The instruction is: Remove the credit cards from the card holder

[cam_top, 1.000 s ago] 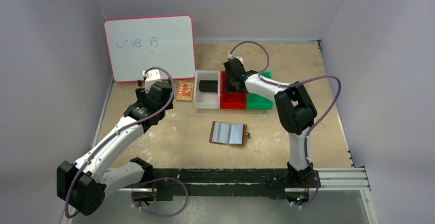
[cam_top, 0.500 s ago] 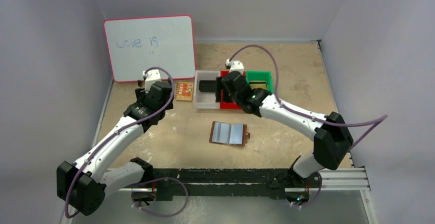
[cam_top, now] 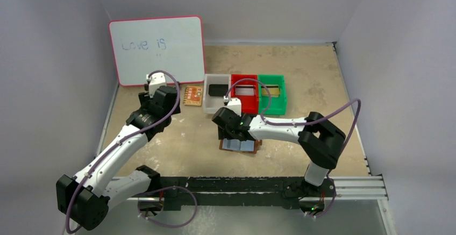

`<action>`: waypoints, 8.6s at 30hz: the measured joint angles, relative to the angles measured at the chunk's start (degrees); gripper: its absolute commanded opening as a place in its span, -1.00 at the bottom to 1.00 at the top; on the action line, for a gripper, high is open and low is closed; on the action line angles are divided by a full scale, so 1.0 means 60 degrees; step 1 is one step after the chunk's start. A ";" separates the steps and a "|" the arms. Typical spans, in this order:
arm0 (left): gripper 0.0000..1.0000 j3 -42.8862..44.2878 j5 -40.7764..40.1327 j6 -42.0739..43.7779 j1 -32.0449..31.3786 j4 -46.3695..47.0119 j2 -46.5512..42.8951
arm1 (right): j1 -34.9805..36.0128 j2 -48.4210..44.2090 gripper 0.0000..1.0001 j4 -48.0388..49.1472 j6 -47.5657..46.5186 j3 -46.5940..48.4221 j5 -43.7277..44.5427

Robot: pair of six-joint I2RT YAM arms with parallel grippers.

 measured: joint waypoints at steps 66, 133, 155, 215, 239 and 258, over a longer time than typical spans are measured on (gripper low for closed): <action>0.47 0.0000 0.0022 -0.0069 0.0000 -0.0124 0.0244 | -0.0033 -0.1701 -0.78 0.0430 0.1625 -0.1909 -0.0262; 0.26 -0.1457 0.4189 -0.3442 -0.3362 0.3082 0.0452 | -0.2007 -0.3140 -0.01 0.3198 0.1858 -0.4860 -0.3504; 0.11 -0.2240 0.3359 -0.5067 -0.3362 0.2255 0.0430 | -0.0175 -0.1705 0.08 0.1104 -0.0164 -0.2251 -0.1184; 0.09 -0.2215 0.4987 -0.5173 -0.3362 0.3905 0.1071 | -0.2080 -0.2514 -0.38 0.3792 0.0976 -0.4543 -0.3592; -0.19 -0.2612 0.6298 -0.6579 -0.4546 0.6870 0.3286 | -0.3038 -0.2601 -0.29 0.7002 0.2539 -0.6393 -0.5676; -1.00 -0.2728 0.6186 -0.6827 -0.4834 0.7104 0.4371 | -0.3096 -0.2605 -0.25 0.7114 0.2659 -0.6462 -0.5781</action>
